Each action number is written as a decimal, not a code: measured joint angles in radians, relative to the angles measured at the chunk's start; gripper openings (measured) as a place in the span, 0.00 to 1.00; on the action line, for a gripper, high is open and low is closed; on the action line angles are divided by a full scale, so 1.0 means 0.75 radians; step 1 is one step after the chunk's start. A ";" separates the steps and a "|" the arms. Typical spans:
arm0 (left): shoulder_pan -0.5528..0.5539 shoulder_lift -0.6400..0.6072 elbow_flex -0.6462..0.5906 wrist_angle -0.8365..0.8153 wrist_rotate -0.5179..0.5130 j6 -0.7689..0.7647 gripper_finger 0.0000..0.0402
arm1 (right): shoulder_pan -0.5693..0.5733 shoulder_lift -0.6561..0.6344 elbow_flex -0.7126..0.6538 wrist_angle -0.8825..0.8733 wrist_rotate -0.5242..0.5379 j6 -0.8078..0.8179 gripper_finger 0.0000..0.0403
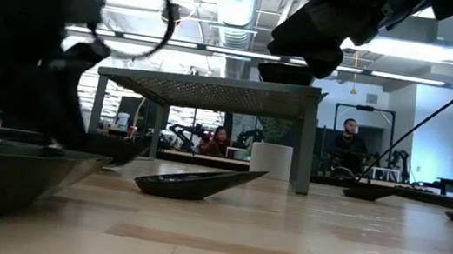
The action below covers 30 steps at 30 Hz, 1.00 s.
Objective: Pick & Place Mini shaped plates
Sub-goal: Put the leaf shaped plate on the shelf
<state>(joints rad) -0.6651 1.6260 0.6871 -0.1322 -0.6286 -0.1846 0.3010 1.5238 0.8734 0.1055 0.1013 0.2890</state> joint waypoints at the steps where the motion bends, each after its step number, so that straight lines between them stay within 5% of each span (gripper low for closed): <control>1: -0.004 -0.021 0.007 0.003 0.000 0.012 0.02 | 0.000 0.000 0.000 0.000 0.000 -0.001 0.21; 7: -0.040 -0.195 0.130 -0.005 0.001 0.233 0.02 | 0.000 0.000 0.000 -0.002 0.000 0.000 0.21; 12: 0.021 -0.374 0.221 -0.259 0.001 0.366 0.02 | 0.018 0.002 0.000 -0.004 0.005 0.000 0.21; 23: 0.690 -0.445 0.249 -0.152 0.200 0.720 0.02 | 0.041 0.115 0.000 0.039 -0.002 0.044 0.21; 30: 0.843 -0.348 0.249 -0.024 0.357 0.825 0.02 | 0.047 0.114 0.000 0.041 -0.032 0.071 0.21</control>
<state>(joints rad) -0.0328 1.3651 0.8736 -0.1502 -0.3605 0.4339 0.3365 1.6095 0.8735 0.1364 0.0776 0.3420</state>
